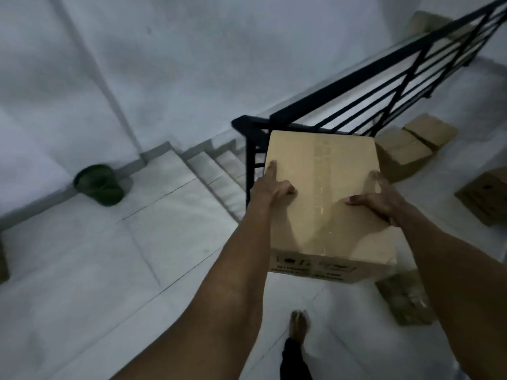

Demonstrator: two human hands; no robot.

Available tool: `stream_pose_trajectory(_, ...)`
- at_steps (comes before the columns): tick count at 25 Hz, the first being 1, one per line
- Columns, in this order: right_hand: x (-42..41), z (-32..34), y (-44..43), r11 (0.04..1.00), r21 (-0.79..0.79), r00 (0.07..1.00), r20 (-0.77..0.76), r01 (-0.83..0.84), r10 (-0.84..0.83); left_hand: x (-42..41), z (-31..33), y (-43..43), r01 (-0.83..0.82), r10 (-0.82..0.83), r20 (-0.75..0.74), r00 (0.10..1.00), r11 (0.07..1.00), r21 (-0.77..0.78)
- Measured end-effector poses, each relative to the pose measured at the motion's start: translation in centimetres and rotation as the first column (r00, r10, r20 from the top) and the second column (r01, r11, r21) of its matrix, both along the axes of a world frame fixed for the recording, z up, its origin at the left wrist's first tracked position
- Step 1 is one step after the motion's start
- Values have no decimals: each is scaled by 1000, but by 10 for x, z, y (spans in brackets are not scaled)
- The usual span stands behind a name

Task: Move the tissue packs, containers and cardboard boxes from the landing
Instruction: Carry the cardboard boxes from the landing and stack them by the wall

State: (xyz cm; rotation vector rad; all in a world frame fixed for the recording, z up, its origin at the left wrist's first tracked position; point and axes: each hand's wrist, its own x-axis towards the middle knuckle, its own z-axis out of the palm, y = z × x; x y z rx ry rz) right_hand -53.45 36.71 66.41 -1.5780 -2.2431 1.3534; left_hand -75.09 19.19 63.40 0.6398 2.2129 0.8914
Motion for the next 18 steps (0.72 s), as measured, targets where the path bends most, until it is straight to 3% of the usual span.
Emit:
stream_pose_trajectory(9, -221, -26, -283, 924, -179, 937, -149, -338, 314, -141, 4, -353, -363, 362, -17, 932, 929, -69)
stream_pose_trajectory(18, -470, -85, -479, 766, -185, 787, -89, -616, 611, -298, -48, -577, -636, 633, -76, 771, 771, -34)
